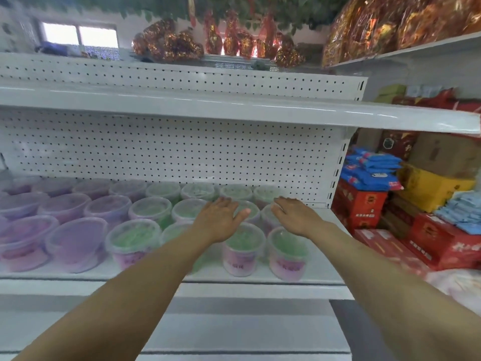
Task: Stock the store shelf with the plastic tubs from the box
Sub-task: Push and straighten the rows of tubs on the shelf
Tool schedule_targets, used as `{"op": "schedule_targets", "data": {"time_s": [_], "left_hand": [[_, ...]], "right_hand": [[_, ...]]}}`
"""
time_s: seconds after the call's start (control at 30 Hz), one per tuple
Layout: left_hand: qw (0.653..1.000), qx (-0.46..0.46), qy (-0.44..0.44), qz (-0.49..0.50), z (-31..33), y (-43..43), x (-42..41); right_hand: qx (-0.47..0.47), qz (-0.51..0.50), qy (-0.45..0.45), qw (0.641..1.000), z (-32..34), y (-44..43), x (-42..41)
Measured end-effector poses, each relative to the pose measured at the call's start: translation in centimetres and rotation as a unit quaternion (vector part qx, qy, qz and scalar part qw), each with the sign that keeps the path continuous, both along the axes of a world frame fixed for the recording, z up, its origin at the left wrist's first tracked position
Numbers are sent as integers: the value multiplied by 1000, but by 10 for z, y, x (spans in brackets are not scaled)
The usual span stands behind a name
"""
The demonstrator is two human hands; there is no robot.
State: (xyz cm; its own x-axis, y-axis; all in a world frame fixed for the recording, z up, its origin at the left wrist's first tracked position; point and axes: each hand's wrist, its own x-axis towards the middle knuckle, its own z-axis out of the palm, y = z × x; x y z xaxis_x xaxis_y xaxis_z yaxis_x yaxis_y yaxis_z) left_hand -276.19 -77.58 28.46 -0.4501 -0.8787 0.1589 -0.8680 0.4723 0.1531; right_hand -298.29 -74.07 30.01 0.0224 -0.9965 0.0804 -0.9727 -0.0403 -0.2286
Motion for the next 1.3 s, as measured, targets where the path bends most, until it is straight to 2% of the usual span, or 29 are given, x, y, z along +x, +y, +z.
{"op": "schedule_targets", "data": {"time_s": [0.23,0.33,0.63,0.77,0.97,1.07,1.17,1.3], "left_hand": [[995,97,-33,11,-8,-77,-30],[995,76,-69,-12,-13,-97,-39],[998,56,-10,-17,-25,-124,-40],[998,50,-36,-1,-25,-118,-41],[997,60,-42,7,-21,-112,-39],[996,83,-13,14,-14,-97,-37],[995,100,-7,-10,-12,-73,-35],[996,74,-11,-42,-14,-42,-36]], "right_hand": [[52,-22,11,998,-15,-74,-14],[68,-26,-5,997,-18,-94,-17],[89,-45,-3,995,-38,-127,-25],[78,-39,-15,996,-40,-133,-16],[83,2,-36,996,-32,-122,-16],[71,12,-42,997,-20,-99,-17],[56,16,-50,997,-14,-72,-24],[36,30,-49,998,-19,-39,-36]]}}
